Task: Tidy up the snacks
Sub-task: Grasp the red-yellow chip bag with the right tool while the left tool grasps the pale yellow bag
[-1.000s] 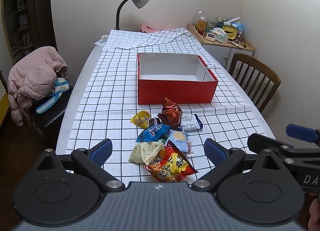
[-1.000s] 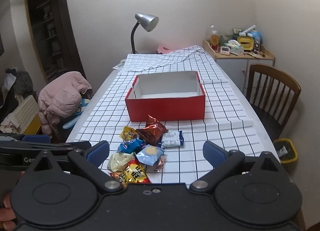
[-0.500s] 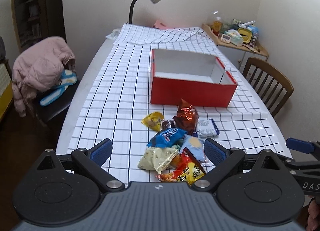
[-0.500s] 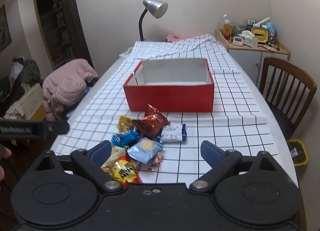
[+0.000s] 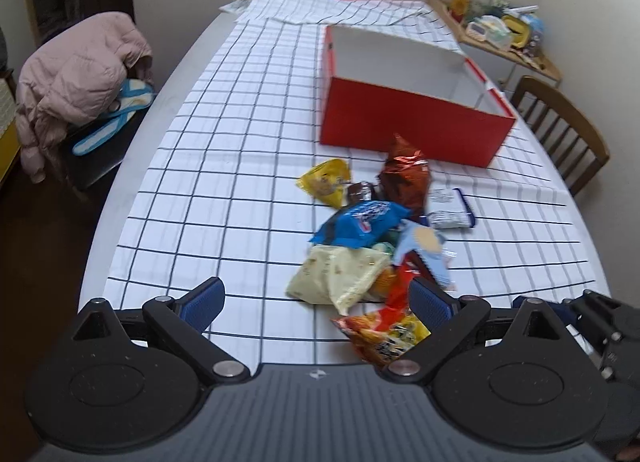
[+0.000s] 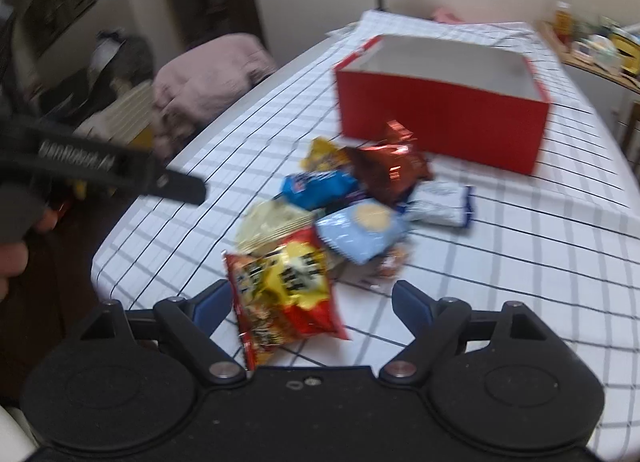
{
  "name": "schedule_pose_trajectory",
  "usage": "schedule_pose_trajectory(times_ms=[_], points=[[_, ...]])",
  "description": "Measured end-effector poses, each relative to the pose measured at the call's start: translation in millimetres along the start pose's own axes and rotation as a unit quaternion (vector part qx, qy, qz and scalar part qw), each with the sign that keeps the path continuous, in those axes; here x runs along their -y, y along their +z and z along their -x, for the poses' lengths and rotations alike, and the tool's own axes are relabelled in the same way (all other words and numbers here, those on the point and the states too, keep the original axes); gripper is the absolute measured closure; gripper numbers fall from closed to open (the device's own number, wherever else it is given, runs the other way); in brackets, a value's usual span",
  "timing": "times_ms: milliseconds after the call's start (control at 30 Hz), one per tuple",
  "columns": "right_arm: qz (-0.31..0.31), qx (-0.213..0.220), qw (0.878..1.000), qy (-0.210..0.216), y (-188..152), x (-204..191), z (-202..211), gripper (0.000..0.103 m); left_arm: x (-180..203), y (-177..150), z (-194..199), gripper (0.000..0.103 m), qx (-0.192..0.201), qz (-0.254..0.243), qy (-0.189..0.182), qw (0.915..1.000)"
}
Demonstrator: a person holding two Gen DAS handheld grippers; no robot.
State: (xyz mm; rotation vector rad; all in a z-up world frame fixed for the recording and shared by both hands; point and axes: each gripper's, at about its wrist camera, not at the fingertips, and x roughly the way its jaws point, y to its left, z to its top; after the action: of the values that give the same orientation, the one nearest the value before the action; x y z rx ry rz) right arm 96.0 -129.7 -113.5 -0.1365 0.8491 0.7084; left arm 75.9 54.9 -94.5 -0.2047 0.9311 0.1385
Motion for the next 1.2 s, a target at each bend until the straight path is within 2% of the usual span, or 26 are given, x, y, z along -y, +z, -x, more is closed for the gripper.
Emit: schedule_pose_trajectory(times_ms=[200,400,500,567,600,667,900,1200], points=[[0.032,-0.033,0.999,0.009,1,-9,-40,0.015,-11,1,-8,0.004,-0.010,0.015,0.021,0.9996],[0.036,-0.054,0.998,0.012,5,-12,-62,0.014,-19,0,-13,0.004,-0.016,0.025,0.035,0.9989],[0.031,-0.066,0.997,0.005,3,-12,-68,0.021,-20,-1,-17,0.004,-0.016,0.026,0.042,0.9987],[0.023,-0.067,0.997,0.012,3,-9,-68,0.032,-20,-1,-20,0.004,-0.015,0.025,0.046,0.9985],[0.018,-0.067,0.997,0.017,3,-9,-68,0.034,-20,-1,-21,0.004,-0.015,0.024,0.045,0.9986],[0.020,-0.066,0.998,0.015,3,-8,-66,0.039,-18,-2,-26,0.004,-0.016,0.019,0.040,0.9989],[-0.003,-0.051,0.998,0.023,2,5,-47,0.042,-5,1,-52,0.004,-0.032,-0.035,-0.009,0.9988],[-0.021,-0.049,0.999,-0.001,-5,27,-26,0.042,9,8,-96,0.004,-0.077,-0.100,-0.075,0.9891]])
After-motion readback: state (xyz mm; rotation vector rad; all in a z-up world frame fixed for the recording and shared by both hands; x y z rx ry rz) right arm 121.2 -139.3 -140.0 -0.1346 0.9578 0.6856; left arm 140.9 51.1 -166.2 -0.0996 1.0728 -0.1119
